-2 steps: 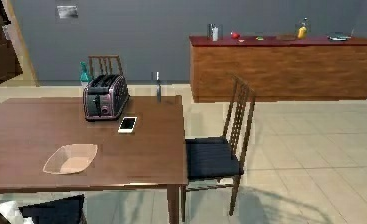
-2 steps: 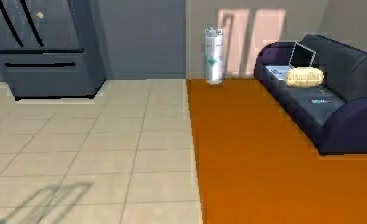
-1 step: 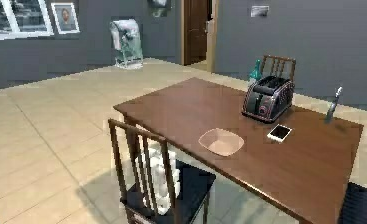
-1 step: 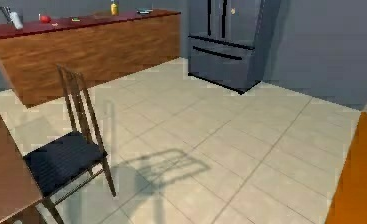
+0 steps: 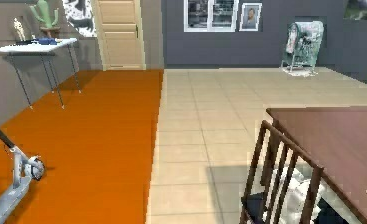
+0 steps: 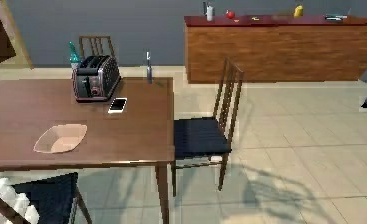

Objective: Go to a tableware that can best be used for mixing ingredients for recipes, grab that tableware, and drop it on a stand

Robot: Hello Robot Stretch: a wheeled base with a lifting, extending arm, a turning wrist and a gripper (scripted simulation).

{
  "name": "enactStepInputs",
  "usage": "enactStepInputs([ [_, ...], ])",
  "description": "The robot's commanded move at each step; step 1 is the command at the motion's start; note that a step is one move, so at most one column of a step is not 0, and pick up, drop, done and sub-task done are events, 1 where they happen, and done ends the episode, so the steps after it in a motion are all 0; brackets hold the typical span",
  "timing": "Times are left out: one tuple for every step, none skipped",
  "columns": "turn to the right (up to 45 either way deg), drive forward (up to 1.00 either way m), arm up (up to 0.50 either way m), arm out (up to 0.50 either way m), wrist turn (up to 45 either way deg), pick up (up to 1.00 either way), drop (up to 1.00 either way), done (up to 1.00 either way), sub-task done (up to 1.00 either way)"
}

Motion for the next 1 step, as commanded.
enactStepInputs([
  [-30.0, 0.0, 0.0, 0.0, 0.0, 0.0, 0.0, 0.0, 0.0],
])
